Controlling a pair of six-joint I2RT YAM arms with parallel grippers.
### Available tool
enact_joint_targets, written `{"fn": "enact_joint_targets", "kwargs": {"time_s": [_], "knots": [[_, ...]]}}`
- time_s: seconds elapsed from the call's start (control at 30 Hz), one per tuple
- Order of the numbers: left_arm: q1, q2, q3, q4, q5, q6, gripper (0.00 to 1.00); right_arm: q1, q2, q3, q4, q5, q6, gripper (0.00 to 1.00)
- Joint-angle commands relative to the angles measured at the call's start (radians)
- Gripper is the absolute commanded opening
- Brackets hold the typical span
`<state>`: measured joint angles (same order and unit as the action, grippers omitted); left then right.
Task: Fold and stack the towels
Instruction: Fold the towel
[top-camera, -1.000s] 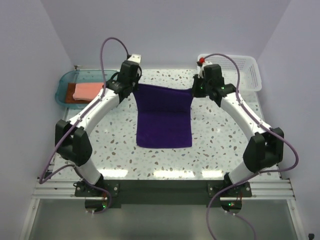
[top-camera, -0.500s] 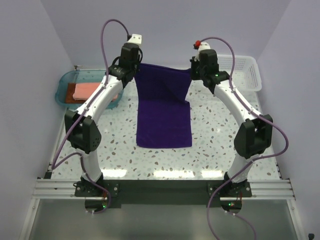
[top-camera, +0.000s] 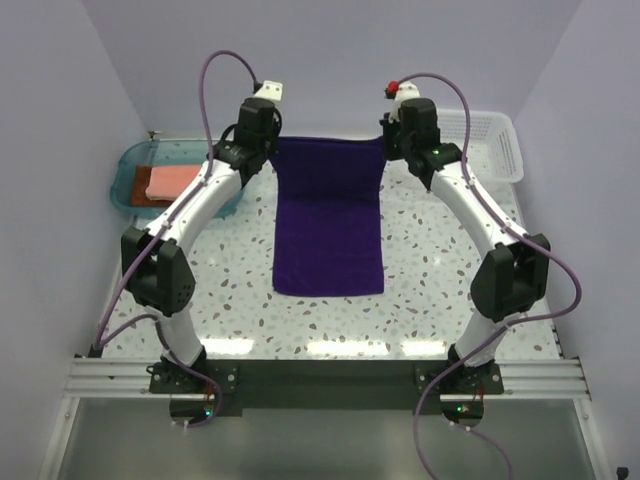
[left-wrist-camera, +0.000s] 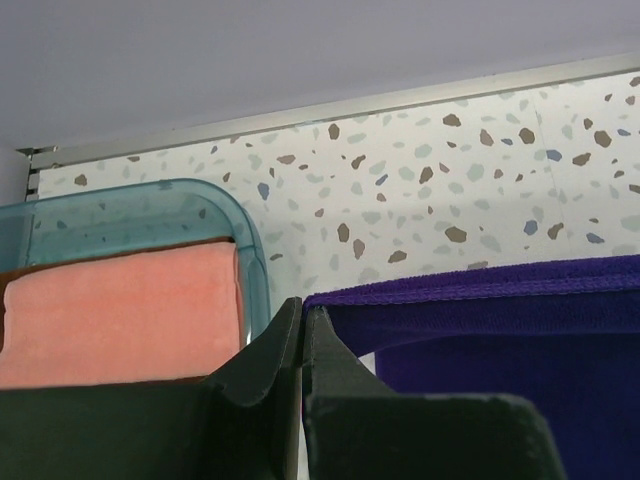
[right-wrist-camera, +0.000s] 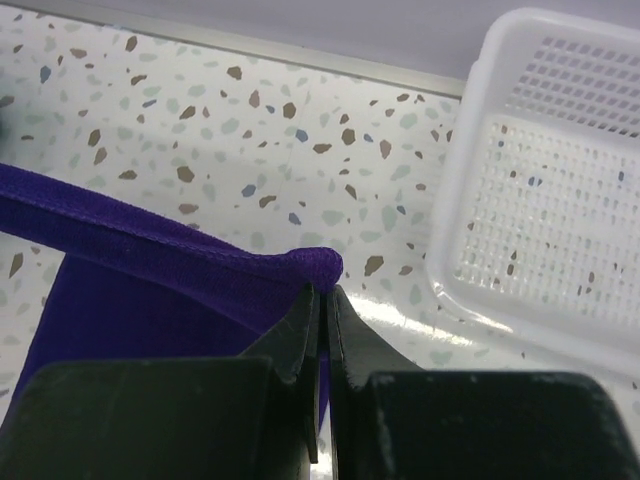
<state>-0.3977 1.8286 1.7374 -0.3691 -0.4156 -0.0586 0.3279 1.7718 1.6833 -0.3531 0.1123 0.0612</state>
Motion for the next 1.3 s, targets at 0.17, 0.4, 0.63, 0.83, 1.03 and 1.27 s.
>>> {"fn": "enact_joint_targets", "kwargs": {"time_s": [0.17,0.4,0.63,0.83,1.03,1.27], "knots": [[0.042,-0.179,-0.177,-0.122,0.003,-0.046,0.02,-0.030,-0.179,-0.135,-0.162,-0.011,0.025,0.00],[0.040,-0.296,-0.407,-0.194,0.141,-0.130,0.02,-0.029,-0.253,-0.301,-0.264,-0.164,0.110,0.00],[0.007,-0.402,-0.683,-0.162,0.285,-0.242,0.01,-0.024,-0.325,-0.522,-0.264,-0.229,0.138,0.00],[-0.016,-0.425,-0.861,-0.099,0.308,-0.285,0.01,-0.004,-0.321,-0.706,-0.190,-0.275,0.169,0.00],[-0.032,-0.365,-0.906,-0.062,0.294,-0.288,0.01,-0.003,-0.261,-0.790,-0.115,-0.261,0.192,0.00],[-0.046,-0.354,-0.814,-0.099,0.250,-0.279,0.01,-0.003,-0.253,-0.722,-0.159,-0.221,0.177,0.00]]}}
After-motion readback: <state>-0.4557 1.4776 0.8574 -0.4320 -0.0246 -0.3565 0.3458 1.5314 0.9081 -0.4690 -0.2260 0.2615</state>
